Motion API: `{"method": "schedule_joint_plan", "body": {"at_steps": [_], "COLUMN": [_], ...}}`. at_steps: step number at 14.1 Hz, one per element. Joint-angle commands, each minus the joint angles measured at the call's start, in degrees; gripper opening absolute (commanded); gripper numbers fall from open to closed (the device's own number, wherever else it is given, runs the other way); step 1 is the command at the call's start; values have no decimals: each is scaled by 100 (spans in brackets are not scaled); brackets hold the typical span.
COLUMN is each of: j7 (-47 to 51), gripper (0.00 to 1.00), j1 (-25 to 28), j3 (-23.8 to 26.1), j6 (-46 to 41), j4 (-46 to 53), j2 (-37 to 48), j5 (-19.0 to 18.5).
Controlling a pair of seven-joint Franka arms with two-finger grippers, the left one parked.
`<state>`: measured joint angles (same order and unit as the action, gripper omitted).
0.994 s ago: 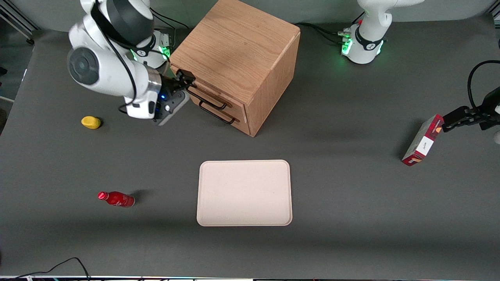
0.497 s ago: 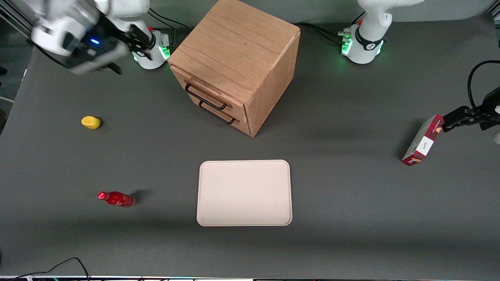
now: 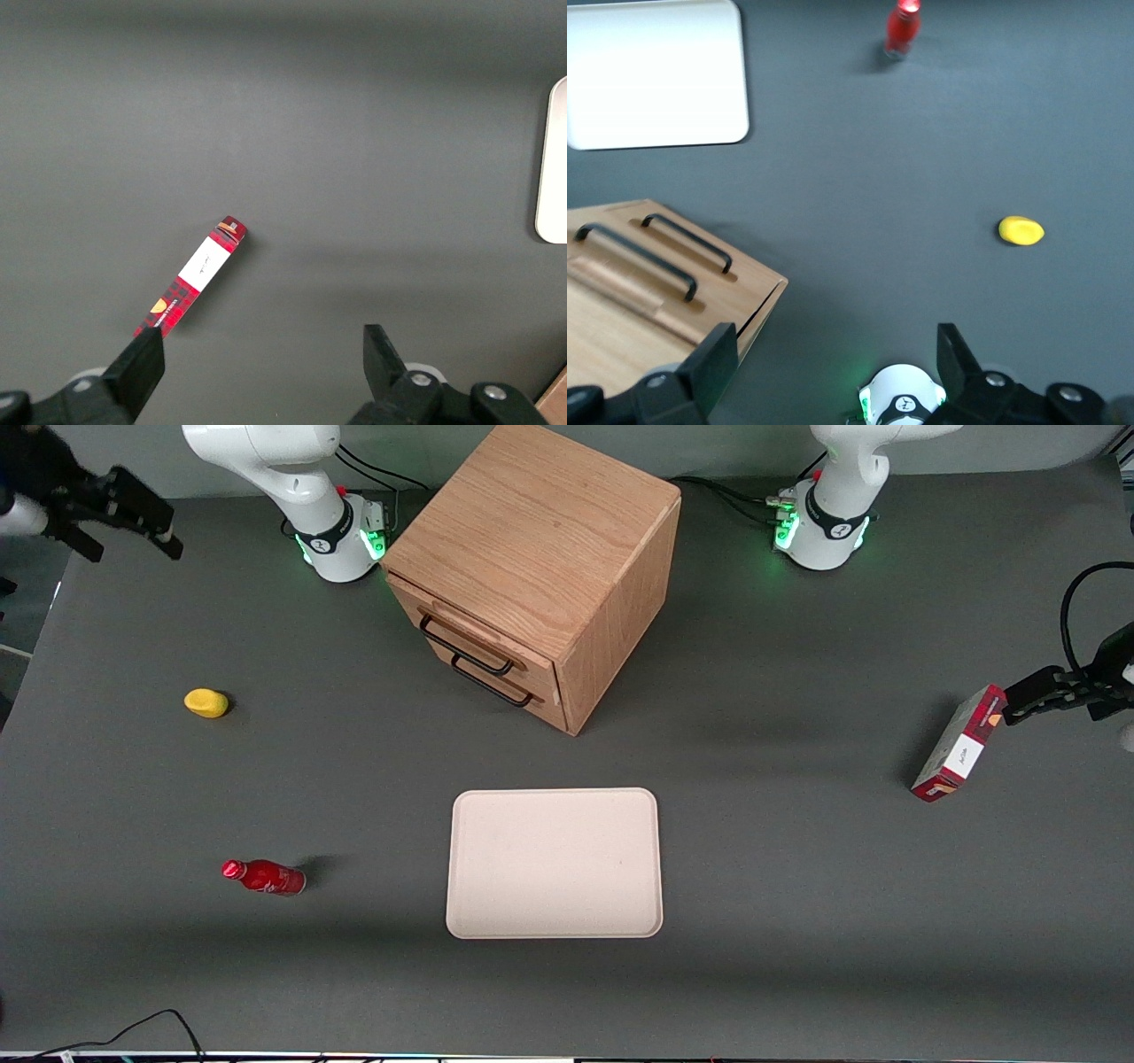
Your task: Close top drawer
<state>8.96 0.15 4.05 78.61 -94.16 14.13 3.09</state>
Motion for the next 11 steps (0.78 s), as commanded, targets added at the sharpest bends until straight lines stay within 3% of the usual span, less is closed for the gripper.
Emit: {"method": "schedule_joint_plan", "body": {"at_steps": [1, 3, 4, 11], "j7": [211, 220, 229, 167], "gripper": [100, 100, 100, 100], "j1": [29, 29, 37, 20], "j3": [-97, -97, -89, -106], "j6": [907, 1156, 1148, 989], "j4": [-1056, -1271, -1202, -797], "j2": [194, 249, 205, -77], "j5": [-125, -229, -500, -599]}}
